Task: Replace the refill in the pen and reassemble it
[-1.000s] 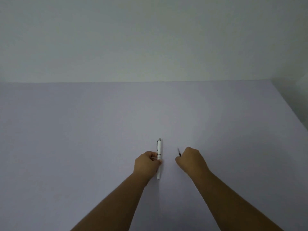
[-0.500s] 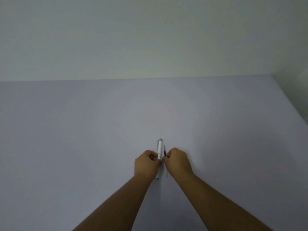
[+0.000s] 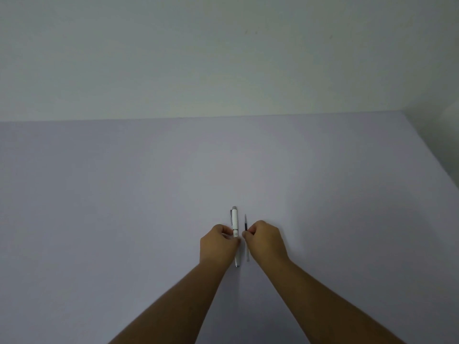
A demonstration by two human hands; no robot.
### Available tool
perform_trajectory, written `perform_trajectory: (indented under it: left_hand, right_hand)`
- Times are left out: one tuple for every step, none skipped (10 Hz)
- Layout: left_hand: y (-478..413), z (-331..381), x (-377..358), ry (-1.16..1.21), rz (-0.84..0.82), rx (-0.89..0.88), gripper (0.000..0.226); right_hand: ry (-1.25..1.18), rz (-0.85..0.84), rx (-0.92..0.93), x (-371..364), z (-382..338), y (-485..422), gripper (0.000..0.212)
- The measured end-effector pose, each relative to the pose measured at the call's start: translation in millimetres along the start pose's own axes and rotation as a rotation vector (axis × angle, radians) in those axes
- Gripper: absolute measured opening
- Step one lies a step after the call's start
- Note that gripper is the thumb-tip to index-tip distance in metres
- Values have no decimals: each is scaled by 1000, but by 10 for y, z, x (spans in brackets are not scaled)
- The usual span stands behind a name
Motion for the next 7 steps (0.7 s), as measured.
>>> perform_trajectory:
  left_hand:
    - [-1,2,-7,6,-3,-5,12]
    - [5,2,-5,1,-5,-5,14]
    - [4,-20,-10,-2,-6,-8,14]
    - [1,-12,-5,-19,-6,-14,14]
    - [-5,-17,-9,-37,-4,-27,18]
    - [18,-26,3,-63,-19,-21,23]
    - [38,2,98,-62,29,-20,32]
  right_hand:
    - [-10,12,9,-1,12,-1,19]
    - [-11,15,5,-11,21,3,19]
    - [-14,14,7,-18,36,-8,20]
    - [-12,12,4,-12,52,-9,21]
    - [-18,13,7,-2,77,-14,22]
    - [-23,7,-4,-1,90,0,24]
    - [-34,60,14,66,66,24,28]
Point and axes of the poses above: each hand's wrist, its own y-axis away from the middle knuckle, its own x-axis out of the back of the hand, z = x × y, the point moved 5 cm from there along -y, towards the middle knuckle, and after that the axes turned 15 degrees about -y, right-handed, at the moved point
